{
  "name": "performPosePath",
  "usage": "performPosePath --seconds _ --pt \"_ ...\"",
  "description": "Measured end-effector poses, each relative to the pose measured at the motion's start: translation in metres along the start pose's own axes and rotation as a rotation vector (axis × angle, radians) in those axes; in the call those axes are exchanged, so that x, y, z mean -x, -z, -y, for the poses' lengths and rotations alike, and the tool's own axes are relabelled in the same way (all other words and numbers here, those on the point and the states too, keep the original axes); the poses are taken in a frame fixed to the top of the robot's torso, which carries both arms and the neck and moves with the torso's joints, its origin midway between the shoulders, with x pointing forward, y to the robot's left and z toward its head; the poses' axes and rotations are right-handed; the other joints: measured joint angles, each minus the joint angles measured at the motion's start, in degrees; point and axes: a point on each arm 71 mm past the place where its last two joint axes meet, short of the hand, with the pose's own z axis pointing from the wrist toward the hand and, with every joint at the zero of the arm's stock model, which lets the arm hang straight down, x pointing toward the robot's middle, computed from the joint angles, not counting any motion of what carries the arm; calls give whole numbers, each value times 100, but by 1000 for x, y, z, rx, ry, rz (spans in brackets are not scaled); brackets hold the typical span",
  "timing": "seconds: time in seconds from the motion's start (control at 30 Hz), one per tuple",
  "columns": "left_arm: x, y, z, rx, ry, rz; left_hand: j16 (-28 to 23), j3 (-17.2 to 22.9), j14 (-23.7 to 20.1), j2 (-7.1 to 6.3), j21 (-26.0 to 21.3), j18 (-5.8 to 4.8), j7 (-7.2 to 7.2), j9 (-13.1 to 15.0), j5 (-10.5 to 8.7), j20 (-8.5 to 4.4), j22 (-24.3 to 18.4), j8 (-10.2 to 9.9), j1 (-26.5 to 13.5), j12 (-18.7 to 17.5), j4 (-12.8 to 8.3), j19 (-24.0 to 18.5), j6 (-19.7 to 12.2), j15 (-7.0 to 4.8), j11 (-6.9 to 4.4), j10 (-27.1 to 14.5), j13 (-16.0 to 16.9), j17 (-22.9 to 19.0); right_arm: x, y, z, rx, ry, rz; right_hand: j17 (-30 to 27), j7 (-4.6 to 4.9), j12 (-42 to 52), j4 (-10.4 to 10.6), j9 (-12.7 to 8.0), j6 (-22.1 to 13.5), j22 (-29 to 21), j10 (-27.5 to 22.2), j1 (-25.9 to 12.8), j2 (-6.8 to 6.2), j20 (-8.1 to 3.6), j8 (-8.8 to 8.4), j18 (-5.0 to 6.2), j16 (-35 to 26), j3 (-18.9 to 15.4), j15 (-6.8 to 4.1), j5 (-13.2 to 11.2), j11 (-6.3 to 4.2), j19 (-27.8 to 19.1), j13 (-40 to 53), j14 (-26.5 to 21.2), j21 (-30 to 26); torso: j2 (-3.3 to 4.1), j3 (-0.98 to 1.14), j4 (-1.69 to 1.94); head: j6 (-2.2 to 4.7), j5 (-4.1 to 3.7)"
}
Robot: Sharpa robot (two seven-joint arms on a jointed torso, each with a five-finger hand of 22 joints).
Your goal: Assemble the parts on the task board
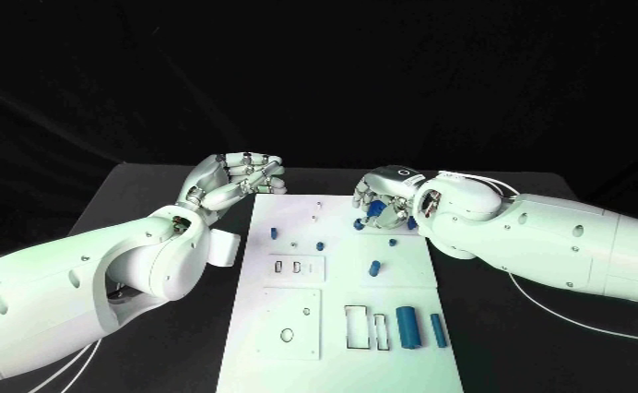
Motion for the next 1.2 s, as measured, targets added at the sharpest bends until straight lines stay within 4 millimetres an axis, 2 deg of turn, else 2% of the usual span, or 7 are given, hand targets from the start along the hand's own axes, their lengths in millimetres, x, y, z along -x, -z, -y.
performPosePath --seconds 0.13,0.67,1.1,1.2 --pt "1 0 0 1 -1 1 0 0 0 0 0 0 0 0 0 0 0 0 0 0 0 0 0 0 0 0 0 0 -2 -1 1 -9 8 -10 46 23 0 0 6 23 87 0 0 0 -21 0 0 35 0 0 0 0 21 7 0 34 15 -3 8 -11 -2" --pt "3 0 3 -2 -1 2 0 0 0 0 -3 -1 0 -1 0 0 -1 0 0 -24 0 0 0 0 0 0 0 8 -8 -4 0 -17 20 -35 128 4 37 31 53 42 239 1 30 30 0 0 1 112 32 0 0 0 41 25 0 145 58 -9 28 -23 -4" --pt "4 0 4 -2 -1 1 -1 0 -1 0 -3 -1 0 -1 0 0 -2 0 0 -24 0 0 0 0 0 0 0 7 -13 -6 -3 -14 19 -48 147 5 36 80 93 80 285 44 76 77 0 5 1 137 81 0 0 -42 41 43 0 188 80 -16 40 -55 6" --pt "4 0 4 -2 -1 1 -1 0 -1 0 -3 -1 0 -1 0 0 3 0 0 -24 0 0 0 1 0 -1 0 17 -13 -6 -2 -15 19 -49 149 -21 43 85 113 107 314 76 113 113 -14 34 1 168 136 0 0 -74 55 50 0 210 84 -19 40 -60 7"
